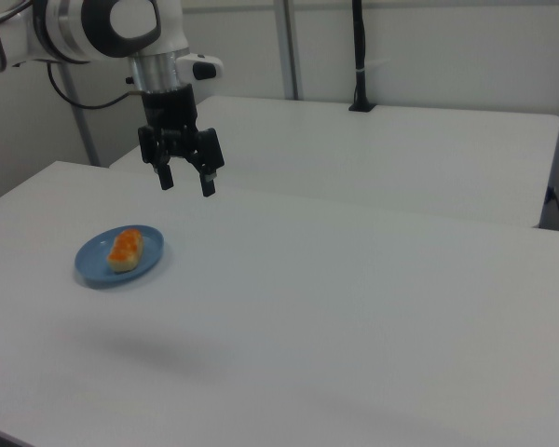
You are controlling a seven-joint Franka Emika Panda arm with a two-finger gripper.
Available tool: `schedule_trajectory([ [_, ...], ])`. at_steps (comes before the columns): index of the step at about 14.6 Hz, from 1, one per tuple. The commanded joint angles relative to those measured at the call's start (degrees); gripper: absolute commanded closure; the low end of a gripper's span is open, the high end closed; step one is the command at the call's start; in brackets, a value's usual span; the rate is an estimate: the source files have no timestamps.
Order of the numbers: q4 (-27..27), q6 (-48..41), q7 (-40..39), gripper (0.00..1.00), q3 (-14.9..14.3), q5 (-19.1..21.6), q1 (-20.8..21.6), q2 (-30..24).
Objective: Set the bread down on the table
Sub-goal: 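Move the open gripper over the bread on the blue plate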
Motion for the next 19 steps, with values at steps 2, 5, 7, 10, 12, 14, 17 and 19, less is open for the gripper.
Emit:
schedule_trajectory([
  [2,-2.0,1.6,-1.0,0.00,-1.1,1.0,1.2,-0.8],
  [5,-2.0,2.9,-1.0,0.00,-0.9,1.0,1.4,-0.2],
  [7,-2.0,3.9,-1.0,0.00,-0.8,1.0,1.5,0.3],
  [10,-1.8,6.0,-0.4,0.00,-0.3,2.5,3.1,1.8],
  [12,-1.6,11.0,2.0,0.00,-0.3,5.7,7.0,4.0],
  [14,-1.2,14.4,7.6,0.00,-0.3,7.1,12.7,6.8],
  [17,-1.2,18.4,10.7,0.00,-0.3,7.3,20.5,11.9],
  [19,-1.2,25.6,16.6,0.00,-0.3,6.4,22.9,17.6],
])
